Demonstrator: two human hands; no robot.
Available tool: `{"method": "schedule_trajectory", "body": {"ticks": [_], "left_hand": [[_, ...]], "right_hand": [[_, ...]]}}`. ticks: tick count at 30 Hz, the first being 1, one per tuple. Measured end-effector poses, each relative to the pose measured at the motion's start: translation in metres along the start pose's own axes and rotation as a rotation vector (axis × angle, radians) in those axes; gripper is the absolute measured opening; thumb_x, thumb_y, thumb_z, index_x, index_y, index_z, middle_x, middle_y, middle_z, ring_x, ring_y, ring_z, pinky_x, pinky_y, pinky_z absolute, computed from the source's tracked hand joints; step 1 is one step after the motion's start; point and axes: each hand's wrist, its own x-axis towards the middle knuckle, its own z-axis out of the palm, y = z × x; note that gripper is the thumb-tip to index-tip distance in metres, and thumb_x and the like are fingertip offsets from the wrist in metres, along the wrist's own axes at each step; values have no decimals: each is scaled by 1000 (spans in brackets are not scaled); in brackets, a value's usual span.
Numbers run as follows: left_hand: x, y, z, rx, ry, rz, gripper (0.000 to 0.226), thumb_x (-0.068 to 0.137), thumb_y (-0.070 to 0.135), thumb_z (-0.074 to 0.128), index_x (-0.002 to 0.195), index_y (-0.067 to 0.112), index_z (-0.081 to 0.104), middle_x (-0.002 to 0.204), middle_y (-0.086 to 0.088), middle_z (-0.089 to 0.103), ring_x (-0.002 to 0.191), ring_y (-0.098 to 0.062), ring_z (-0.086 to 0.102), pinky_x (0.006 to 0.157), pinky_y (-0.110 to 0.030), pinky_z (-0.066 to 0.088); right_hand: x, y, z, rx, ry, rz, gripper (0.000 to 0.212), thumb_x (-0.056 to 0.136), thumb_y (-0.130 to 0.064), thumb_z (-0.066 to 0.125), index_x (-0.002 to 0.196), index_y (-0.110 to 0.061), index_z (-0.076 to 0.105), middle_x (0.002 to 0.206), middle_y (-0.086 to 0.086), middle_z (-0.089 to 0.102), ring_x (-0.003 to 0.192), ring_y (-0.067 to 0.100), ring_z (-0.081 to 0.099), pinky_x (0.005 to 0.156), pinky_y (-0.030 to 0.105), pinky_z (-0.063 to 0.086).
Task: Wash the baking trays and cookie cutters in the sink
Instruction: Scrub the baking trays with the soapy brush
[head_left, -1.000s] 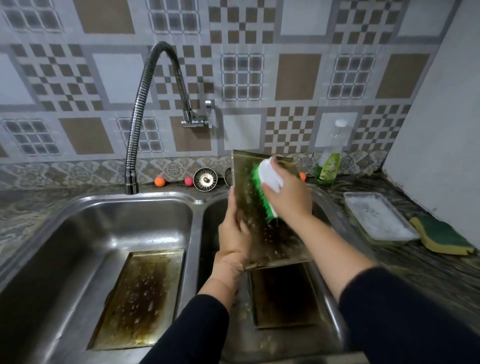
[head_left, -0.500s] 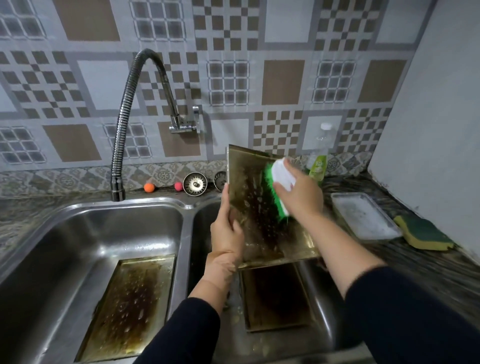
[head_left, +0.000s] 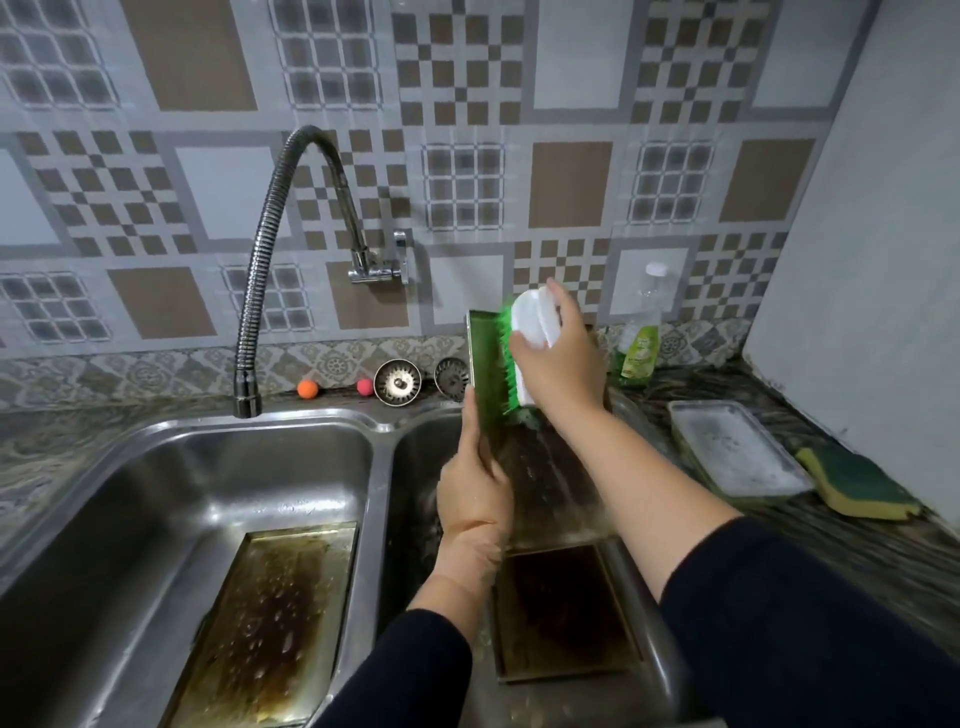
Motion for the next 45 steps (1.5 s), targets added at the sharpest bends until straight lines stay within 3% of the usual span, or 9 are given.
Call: {"method": "schedule_trajectory", "body": {"ticks": [6, 11, 14, 19, 25, 29, 32, 40, 45], "left_hand": [[-13, 6, -9, 315, -36, 69, 77, 94, 19, 39, 141, 58, -7, 87, 8, 63, 73, -14, 61, 67, -35, 51], [-27, 3, -1, 476, -53, 221, 70, 95, 21, 37, 149, 40, -4, 95, 3, 59, 71, -16, 56, 54, -32, 45], [-28, -3, -5, 344, -144, 297, 57, 99, 42, 23, 147, 47, -6, 110, 3, 57, 89, -17, 60, 72, -36, 52], [5, -22, -25, 202, -227, -188, 61, 95, 59, 14, 147, 44, -13, 148, -15, 34, 125, -34, 47, 104, -42, 33], [4, -30, -31, -17, -289, -271, 67, 94, 61, 33, 149, 45, -2, 150, 1, 39, 135, -19, 40, 108, -30, 24], [1, -32, -28, -252, -100, -166, 51, 94, 40, 54, 142, 37, 39, 132, 12, 54, 118, -1, 48, 93, -13, 32], [8, -38, -35, -237, -37, -145, 48, 94, 40, 53, 141, 39, 42, 131, 14, 55, 118, 1, 47, 96, -15, 33], [19, -10, -23, -323, 6, -59, 50, 94, 31, 58, 141, 34, 42, 123, 17, 57, 101, 15, 53, 91, 0, 36], [37, -2, -32, -336, 200, -27, 47, 96, 29, 53, 142, 29, 41, 139, 10, 49, 126, 2, 41, 99, -6, 29]], "right_hand": [[1, -4, 2, -129, -130, 125, 81, 82, -65, 51, 148, -46, 9, 142, 10, 41, 121, 33, 50, 97, 41, 38], [-7, -6, 7, -203, -95, 139, 76, 87, -43, 59, 151, -36, 18, 139, 8, 47, 121, 28, 49, 79, 30, 37], [-9, -3, 2, -162, -29, 95, 68, 86, -36, 59, 147, -39, 29, 134, 4, 51, 106, 19, 55, 74, 25, 38], [-7, -5, -23, 271, 19, 135, 61, 91, -23, 56, 146, -34, 34, 135, -13, 48, 90, -4, 49, 62, 10, 39], [-9, 4, -41, 533, 15, 219, 59, 95, -13, 50, 149, -25, 30, 154, 0, 30, 134, 11, 37, 97, 22, 33], [-5, 18, -54, 129, -23, 161, 61, 95, -36, 45, 150, -38, 17, 156, 3, 23, 130, 18, 38, 95, 34, 35], [3, 26, -73, -261, -79, 87, 68, 94, -47, 44, 149, -46, 4, 158, 4, 15, 139, 32, 28, 99, 42, 33], [3, 3, -62, -294, -48, -187, 89, 84, -29, 71, 151, -36, 13, 150, 1, 39, 131, 28, 43, 99, 38, 42], [-84, 37, -26, -296, -222, -288, 84, 82, -27, 65, 143, -54, 15, 147, -9, 41, 120, 19, 53, 87, 28, 48]]}}
